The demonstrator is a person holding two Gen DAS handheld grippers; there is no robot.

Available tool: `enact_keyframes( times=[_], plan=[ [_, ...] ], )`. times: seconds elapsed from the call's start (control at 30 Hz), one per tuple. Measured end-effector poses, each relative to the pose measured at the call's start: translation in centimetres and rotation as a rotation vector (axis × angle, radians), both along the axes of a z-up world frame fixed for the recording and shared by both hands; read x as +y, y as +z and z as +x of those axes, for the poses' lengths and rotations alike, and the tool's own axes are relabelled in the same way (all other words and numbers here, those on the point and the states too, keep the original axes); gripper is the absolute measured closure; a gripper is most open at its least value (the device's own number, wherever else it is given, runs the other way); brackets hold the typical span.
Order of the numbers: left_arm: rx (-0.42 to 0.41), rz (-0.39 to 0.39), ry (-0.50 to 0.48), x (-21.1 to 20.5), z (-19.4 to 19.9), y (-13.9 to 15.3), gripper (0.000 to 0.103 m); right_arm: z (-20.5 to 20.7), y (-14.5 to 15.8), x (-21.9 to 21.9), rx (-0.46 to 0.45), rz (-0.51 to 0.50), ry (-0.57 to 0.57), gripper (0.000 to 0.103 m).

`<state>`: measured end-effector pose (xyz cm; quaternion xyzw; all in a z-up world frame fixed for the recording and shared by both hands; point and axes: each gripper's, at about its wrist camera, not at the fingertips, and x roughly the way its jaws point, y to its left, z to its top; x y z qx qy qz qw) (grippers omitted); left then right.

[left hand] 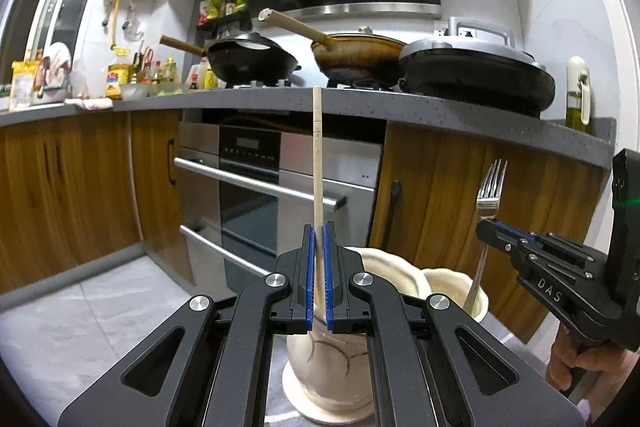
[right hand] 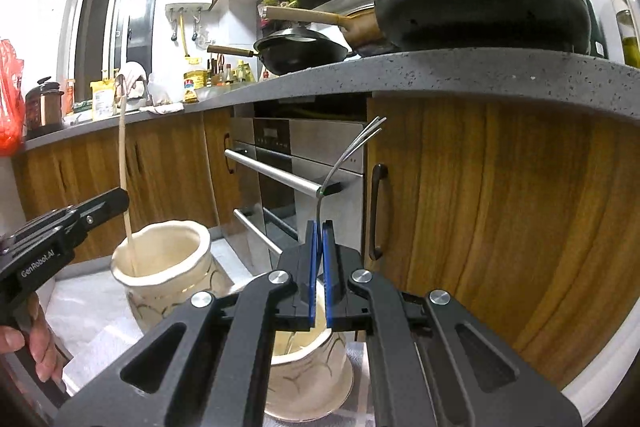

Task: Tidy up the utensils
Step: 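Open the left tool over the tall pot while the right tool lowers the fork into the short pot, then withdraw both open tools from the holder back over the cloth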

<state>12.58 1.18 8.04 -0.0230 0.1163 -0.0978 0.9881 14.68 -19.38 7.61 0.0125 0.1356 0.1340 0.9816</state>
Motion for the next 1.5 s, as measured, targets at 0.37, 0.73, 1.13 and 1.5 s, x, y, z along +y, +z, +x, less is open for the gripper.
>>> enact_keyframes(
  times=[0.37, 0.73, 1.13, 1.5],
  plan=[
    [0.019, 0.019, 0.000, 0.2, -0.3, -0.3, 0.091, 0.2, -1.0, 0.8, 0.039, -0.021, 0.001, 0.101],
    [0.027, 0.013, 0.023, 0.8, -0.6, -0.5, 0.070, 1.2, -2.0, 0.6, 0.106, -0.037, -0.029, 0.100],
    [0.036, 0.011, 0.028, 0.9, -0.4, -0.6, 0.068, 1.6, -2.6, 0.4, 0.127, -0.038, -0.038, 0.100],
    [0.033, 0.002, 0.035, 1.2, -0.7, -0.4, 0.061, 2.0, -2.5, -0.1, 0.144, -0.011, -0.049, 0.065]
  ],
)
